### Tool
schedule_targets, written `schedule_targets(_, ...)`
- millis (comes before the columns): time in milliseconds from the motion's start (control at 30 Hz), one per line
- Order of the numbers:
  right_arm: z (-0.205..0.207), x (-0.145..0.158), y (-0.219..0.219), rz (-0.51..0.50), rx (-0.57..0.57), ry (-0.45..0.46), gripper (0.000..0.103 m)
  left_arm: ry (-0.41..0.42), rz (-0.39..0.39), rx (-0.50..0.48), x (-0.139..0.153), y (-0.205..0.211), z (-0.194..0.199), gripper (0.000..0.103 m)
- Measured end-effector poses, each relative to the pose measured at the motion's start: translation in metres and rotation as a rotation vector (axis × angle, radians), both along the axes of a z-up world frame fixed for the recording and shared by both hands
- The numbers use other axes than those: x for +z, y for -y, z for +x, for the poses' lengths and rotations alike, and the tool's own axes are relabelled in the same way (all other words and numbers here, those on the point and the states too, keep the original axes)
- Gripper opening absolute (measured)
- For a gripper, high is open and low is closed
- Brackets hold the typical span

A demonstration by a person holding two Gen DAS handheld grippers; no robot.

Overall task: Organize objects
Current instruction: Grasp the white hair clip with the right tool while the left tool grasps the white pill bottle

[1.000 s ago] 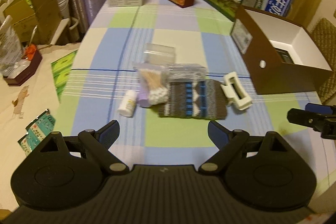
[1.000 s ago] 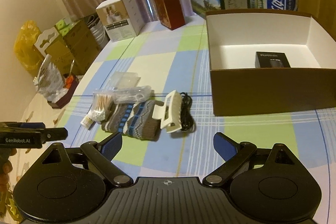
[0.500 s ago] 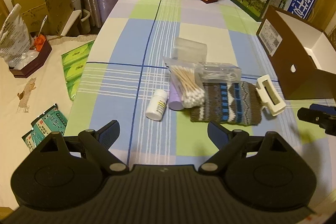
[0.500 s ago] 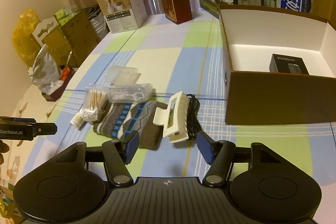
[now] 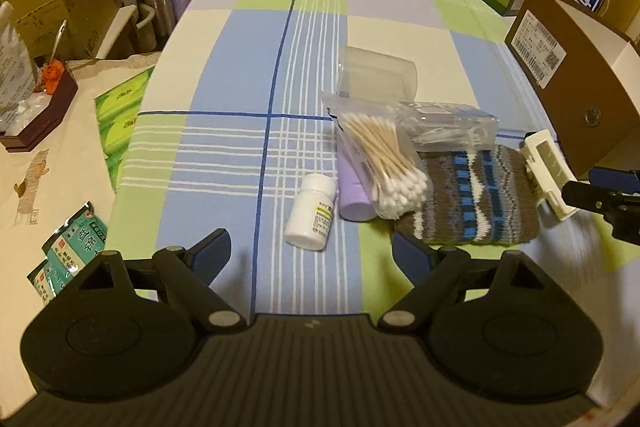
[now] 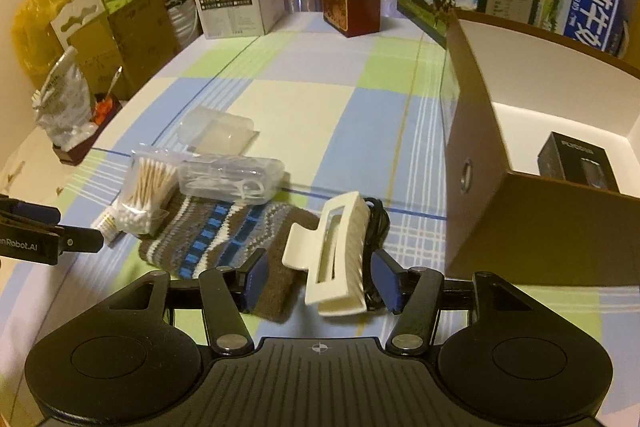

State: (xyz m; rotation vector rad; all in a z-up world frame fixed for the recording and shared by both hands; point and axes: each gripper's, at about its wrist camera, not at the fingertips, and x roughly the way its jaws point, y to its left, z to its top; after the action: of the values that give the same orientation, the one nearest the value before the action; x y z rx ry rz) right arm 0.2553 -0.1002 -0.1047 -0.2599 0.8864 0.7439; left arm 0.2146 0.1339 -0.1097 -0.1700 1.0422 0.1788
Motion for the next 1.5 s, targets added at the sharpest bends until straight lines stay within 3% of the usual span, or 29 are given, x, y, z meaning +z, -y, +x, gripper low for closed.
schedule_targets(233,0.005,-0.015,-0.021,-0.063,0.0,0.035,0.053,-0.024,0.009,-0.028,-0.011,-0.004,0.016,0.085)
schedule_targets(367,0.006,-0.025,-0.029,-0.104,-0.006,0.05,0.047,-0.03,0.005,-0.044,-0.015,-0.006,0.02,0.084)
schedule_targets(600,0.009,-0.015,-0.018,-0.03,-0.037,0.068,0.045,-0.035,-0.002,-0.084,-0.021,-0.007,0.026,0.08)
schedule_targets(800,0.018,0.0,0.001,0.039,-0.109,0.012,0.046,-0.047,0.003,-0.135,-0.026,-0.01,0.032,0.058)
schedule_targets(1033,0.013,0.01,0.021,0.082,-0.163,-0.009,0.046,-0.058,0.002,-0.205,-0.028,-0.009,0.033,0.022)
schedule_targets(1300,0.003,0.02,0.046,0.124,-0.206,-0.039,0.045,-0.036,-0.01,-0.159,-0.022,-0.009,0.017,0.022)
schedule_targets(1500,-0.007,0.032,0.06,0.15,-0.21,-0.027,0.045,0.007,-0.038,-0.125,-0.001,-0.004,-0.001,0.022)
